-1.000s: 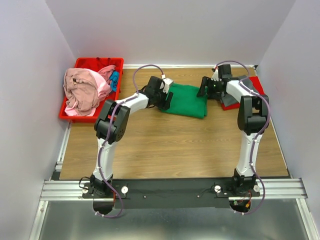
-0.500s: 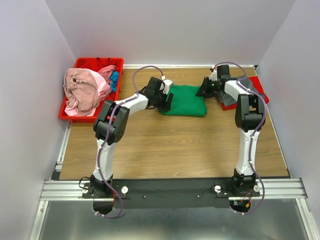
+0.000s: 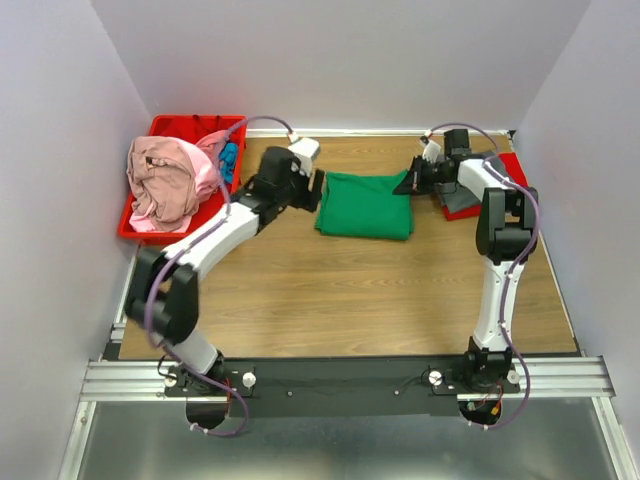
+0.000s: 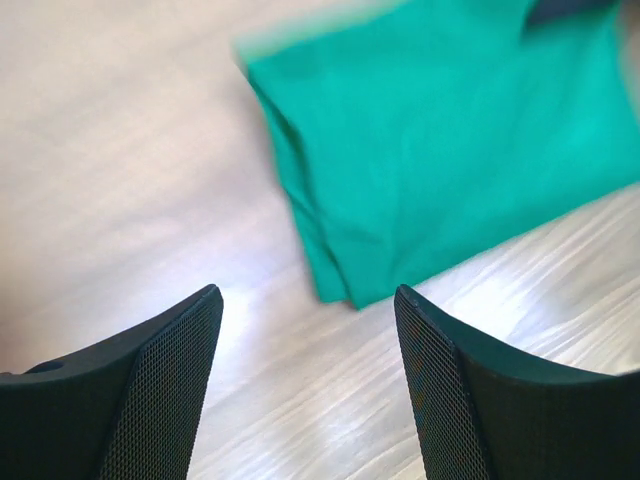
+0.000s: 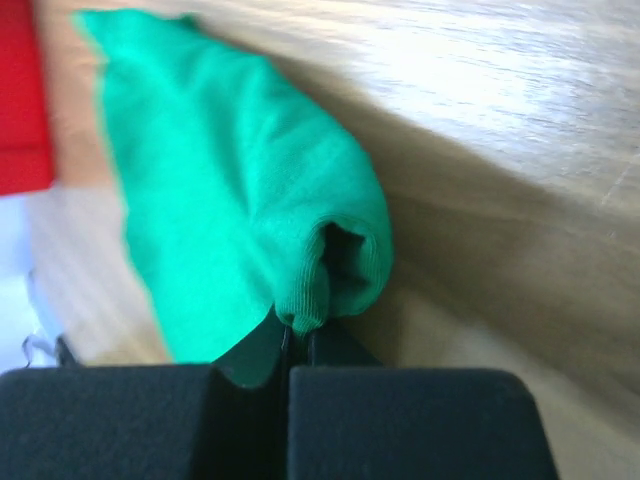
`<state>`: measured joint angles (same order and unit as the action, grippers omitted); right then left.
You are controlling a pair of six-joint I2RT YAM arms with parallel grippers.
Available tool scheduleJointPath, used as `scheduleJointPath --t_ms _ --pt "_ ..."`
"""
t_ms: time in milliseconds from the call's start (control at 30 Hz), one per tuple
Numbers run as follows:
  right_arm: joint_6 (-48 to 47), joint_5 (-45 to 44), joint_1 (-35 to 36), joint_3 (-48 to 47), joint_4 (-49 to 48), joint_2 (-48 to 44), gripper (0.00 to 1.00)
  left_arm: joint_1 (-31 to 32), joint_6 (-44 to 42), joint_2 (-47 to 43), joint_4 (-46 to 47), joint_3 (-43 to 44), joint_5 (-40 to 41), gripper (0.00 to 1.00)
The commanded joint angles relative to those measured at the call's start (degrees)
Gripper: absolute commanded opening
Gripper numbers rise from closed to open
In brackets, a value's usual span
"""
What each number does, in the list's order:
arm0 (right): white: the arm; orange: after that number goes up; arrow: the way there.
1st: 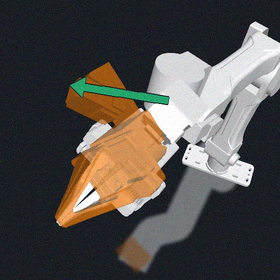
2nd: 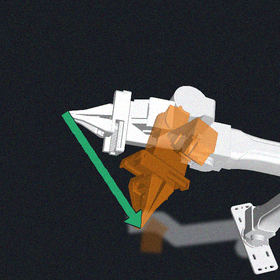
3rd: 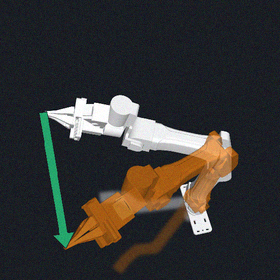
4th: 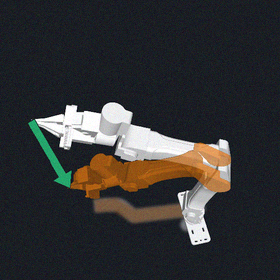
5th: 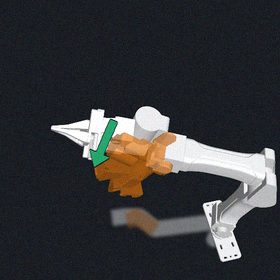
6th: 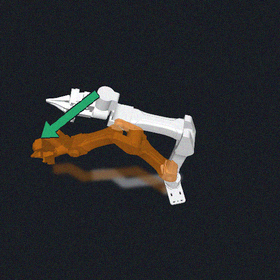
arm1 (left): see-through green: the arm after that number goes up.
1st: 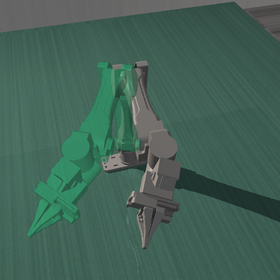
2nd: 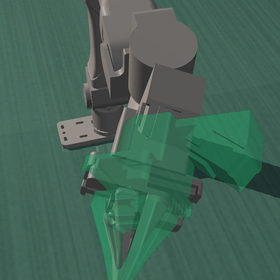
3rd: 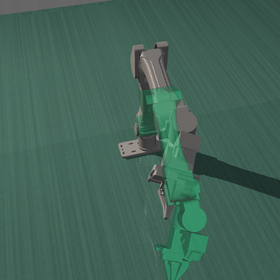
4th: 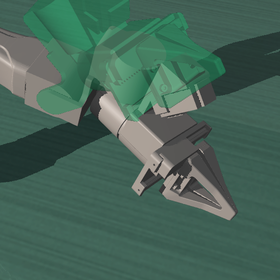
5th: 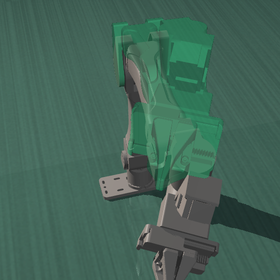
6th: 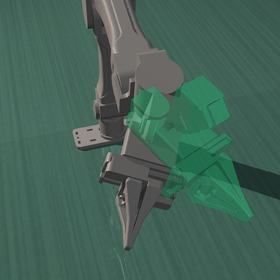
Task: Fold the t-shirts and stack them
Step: Neatly place the folded tshirt to the corner
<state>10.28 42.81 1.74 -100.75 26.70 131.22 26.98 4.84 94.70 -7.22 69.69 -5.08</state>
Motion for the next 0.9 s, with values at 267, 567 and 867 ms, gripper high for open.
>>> scheduleJointPath --t_ms 267,567,867 --pt "-9.8 6.7 -5.5 -2.2 10.7 -12.5 0.0 -0.8 -6.0 -37.0 4.2 -22.3 12.9 0.77" --pt "-14.7 -8.3 -6.3 -6.1 15.4 -17.9 0.01 -0.8 -6.3 -50.6 8.2 -30.0 16.0 0.82" --pt "-19.8 -18.2 -7.3 -11.2 19.9 -18.5 0.0 -0.7 -6.2 -51.3 8.2 -30.0 14.4 0.82"
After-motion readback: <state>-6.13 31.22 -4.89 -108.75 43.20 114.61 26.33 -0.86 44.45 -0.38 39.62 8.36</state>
